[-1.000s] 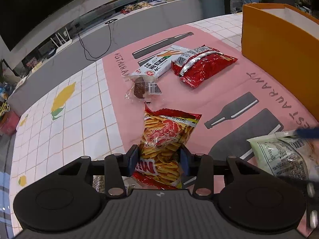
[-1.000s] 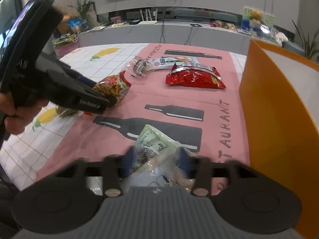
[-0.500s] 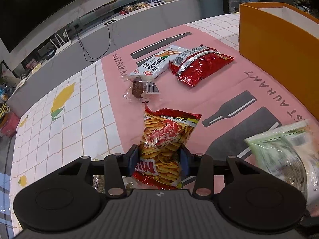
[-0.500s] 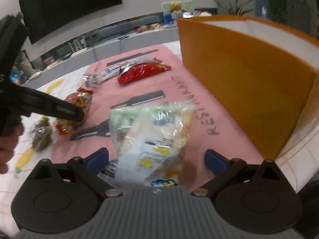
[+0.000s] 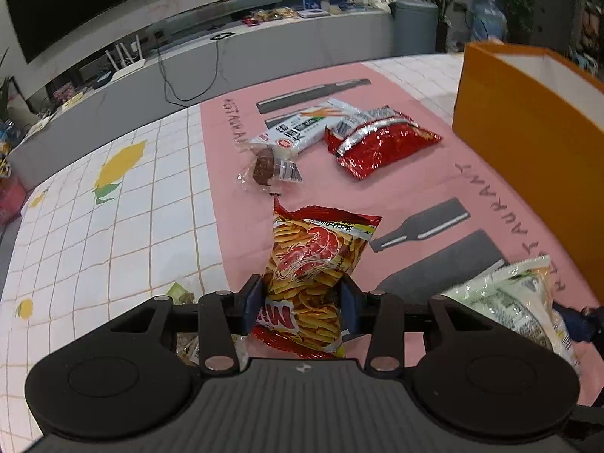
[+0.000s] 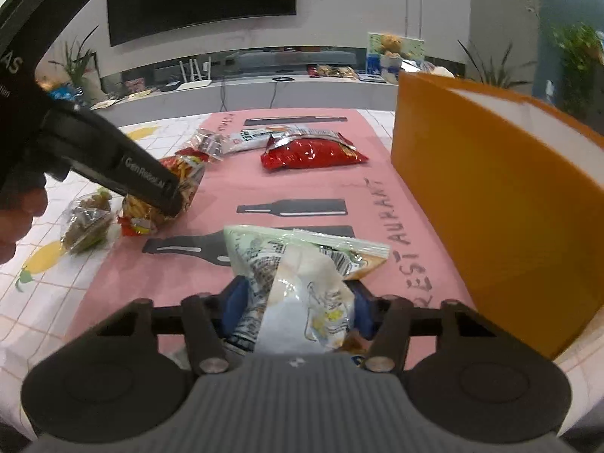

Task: Organize snacks
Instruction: 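Grasp the red-and-yellow stick-snack bag with the left gripper while the right carries its bag, then lower the white-and-blue bag into the orange box and open the right gripper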

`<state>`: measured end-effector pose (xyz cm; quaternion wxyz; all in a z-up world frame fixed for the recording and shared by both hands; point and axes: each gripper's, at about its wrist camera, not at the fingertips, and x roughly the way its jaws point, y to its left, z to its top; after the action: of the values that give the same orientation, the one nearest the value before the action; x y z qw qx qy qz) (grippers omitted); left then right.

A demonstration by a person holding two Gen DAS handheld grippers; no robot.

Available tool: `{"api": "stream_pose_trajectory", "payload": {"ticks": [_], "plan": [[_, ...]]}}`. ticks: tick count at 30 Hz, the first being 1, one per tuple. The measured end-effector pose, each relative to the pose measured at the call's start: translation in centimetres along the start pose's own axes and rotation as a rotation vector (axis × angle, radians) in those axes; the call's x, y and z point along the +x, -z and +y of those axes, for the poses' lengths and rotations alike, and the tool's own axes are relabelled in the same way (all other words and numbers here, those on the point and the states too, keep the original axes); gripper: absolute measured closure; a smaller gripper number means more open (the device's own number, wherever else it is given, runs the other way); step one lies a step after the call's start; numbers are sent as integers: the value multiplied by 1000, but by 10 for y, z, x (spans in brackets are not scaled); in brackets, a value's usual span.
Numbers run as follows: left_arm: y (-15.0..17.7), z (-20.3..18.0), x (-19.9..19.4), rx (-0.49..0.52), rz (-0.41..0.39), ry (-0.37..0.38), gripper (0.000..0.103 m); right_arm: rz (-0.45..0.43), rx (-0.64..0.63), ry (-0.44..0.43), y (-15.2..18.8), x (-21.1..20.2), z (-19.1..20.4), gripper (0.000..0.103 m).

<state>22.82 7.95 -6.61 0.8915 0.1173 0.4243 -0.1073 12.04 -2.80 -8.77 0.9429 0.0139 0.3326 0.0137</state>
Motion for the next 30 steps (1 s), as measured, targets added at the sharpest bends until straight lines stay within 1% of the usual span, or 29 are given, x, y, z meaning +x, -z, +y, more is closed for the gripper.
{"api": "stream_pose_trajectory", "payload": {"ticks": [4, 6, 8, 11, 13, 16, 18, 20, 23, 26, 28, 30], "plan": [[0, -1, -9, -28, -22, 1, 55, 0, 43, -30, -6, -7, -9, 55], [0, -3, -16, -19, -29, 13, 55, -18, 56, -50, -11, -12, -12, 56], [0, -6, -27, -15, -59, 25, 55, -49, 70, -75, -16, -24, -17, 56], [-2, -7, -42, -51, -91, 37, 55, -93, 94, -111, -30, -44, -28, 56], [-4, -5, -51, -91, -107, 35, 55, -124, 132, -138, -44, -63, -44, 56], [-7, -7, -66, -133, -141, 66, 55, -202, 165, -172, -66, -92, -72, 56], [-9, -12, -74, -152, -144, 70, 55, -274, 184, -169, -78, -106, -93, 56], [-9, -20, -78, -187, -132, 83, 55, -315, 202, -163, -89, -113, -119, 56], [-9, -32, -83, -206, -144, 117, 55, -300, 227, -127, -101, -112, -156, 56], [-15, -44, -87, -232, -151, 144, 55, -273, 191, -76, -106, -104, -184, 55], [-21, -50, -89, -249, -159, 169, 55, -250, 195, -36, -109, -97, -202, 55], [-25, -59, -94, -251, -180, 192, 55, -224, 218, -38, -113, -88, -218, 55]]}}
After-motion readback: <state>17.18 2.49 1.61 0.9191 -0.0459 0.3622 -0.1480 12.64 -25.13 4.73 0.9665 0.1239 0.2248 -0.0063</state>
